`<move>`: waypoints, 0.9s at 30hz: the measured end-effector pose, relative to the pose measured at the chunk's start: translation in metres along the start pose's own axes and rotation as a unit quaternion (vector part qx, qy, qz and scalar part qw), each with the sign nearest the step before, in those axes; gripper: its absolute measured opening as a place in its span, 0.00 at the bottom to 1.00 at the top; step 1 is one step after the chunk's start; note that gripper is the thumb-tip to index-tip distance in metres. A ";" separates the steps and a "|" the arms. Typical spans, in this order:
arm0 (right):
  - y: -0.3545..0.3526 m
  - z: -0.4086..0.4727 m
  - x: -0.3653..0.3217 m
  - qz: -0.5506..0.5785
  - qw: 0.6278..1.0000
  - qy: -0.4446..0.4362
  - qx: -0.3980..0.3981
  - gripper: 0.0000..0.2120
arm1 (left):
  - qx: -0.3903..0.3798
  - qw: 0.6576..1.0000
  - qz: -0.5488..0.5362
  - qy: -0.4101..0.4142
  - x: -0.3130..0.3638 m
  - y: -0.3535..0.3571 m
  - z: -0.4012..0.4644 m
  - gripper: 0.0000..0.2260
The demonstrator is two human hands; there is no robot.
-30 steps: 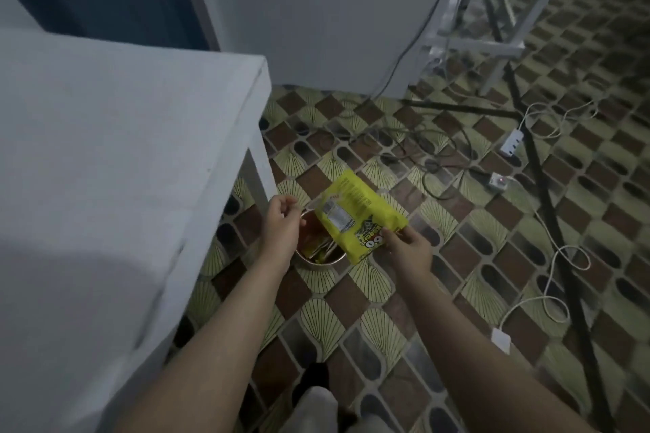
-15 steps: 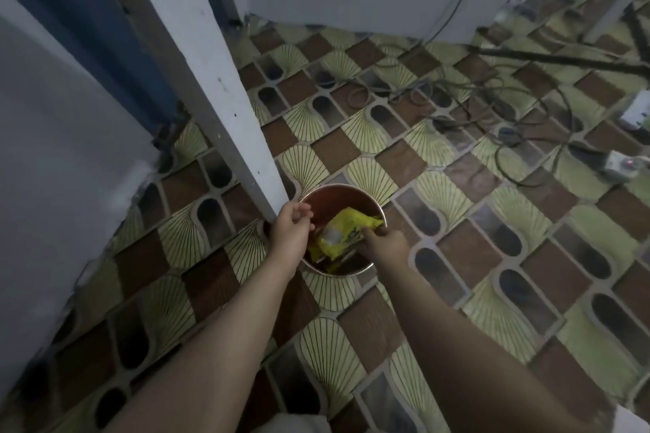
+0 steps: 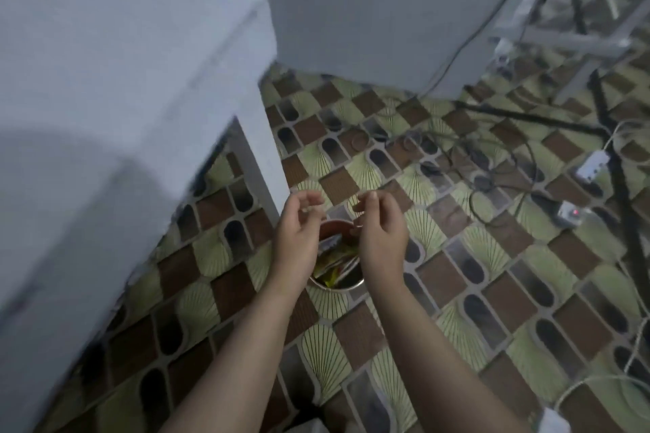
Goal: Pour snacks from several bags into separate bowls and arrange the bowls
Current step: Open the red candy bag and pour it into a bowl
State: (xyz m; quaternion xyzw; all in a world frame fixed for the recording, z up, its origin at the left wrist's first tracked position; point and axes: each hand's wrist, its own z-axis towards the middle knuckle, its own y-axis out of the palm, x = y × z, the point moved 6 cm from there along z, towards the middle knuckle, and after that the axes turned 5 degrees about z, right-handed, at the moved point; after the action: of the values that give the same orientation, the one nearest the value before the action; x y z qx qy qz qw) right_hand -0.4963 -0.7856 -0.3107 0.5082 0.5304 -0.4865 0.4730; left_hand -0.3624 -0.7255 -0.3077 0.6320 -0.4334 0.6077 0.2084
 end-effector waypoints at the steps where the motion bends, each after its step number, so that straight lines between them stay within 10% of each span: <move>1: 0.002 -0.011 -0.039 0.013 0.999 -0.025 -0.019 0.12 | 0.012 1.000 -0.006 0.022 0.034 -0.015 -0.015 0.08; 12: 0.095 -0.197 -0.334 0.097 0.928 -0.207 -0.293 0.07 | 0.289 0.940 -0.007 0.179 0.256 -0.271 -0.194 0.05; 27: 0.324 -0.550 -0.359 0.110 0.785 -0.229 -0.566 0.14 | 0.624 0.773 0.049 0.107 0.153 -0.615 -0.457 0.08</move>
State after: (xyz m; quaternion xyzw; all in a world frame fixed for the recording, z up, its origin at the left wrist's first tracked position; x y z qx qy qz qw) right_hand -0.1637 -0.2622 0.0795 0.0779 0.5272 -0.1462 0.8335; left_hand -0.1563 -0.0788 0.0789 0.5321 0.0354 0.8177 -0.2169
